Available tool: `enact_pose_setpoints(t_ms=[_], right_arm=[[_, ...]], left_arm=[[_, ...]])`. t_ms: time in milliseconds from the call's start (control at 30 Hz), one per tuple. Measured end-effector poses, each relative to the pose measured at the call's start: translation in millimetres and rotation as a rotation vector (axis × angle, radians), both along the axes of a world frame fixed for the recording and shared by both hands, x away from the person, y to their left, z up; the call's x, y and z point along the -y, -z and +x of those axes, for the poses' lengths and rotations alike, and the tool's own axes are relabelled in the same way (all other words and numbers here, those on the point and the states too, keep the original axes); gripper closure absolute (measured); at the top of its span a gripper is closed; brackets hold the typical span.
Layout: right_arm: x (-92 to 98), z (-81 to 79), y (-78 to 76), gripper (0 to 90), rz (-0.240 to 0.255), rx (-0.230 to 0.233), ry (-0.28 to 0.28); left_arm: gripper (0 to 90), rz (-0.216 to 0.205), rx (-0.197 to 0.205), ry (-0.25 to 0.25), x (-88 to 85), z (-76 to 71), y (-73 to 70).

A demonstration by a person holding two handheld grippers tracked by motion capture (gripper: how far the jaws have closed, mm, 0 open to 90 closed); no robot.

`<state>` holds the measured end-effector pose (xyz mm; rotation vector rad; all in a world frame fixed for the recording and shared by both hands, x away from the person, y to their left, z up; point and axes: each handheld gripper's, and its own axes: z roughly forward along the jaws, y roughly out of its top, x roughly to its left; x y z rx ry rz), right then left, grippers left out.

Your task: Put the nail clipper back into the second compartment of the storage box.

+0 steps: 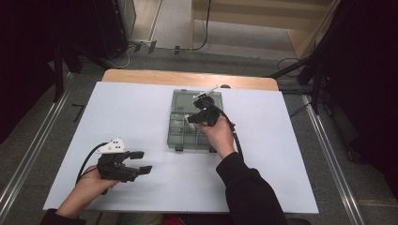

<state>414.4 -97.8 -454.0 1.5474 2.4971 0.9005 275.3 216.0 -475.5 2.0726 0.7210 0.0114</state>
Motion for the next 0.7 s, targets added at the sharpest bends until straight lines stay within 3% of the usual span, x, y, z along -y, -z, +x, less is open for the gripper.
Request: enact_pose_setpoints(t_ms=[267,700], right_arm=[[9.5,-7.4,-3.6,55.3,0.062,0.024,-0.045],[25.7,-32.8,-5.9,42.9,0.134,0.130,-0.156]], left_arm=[[30.5,-0.005,-0.008,-0.014,0.6,1.3,-0.2],[30.5,-0.005,-0.027,-0.051,1.5,8.0,-1.4]])
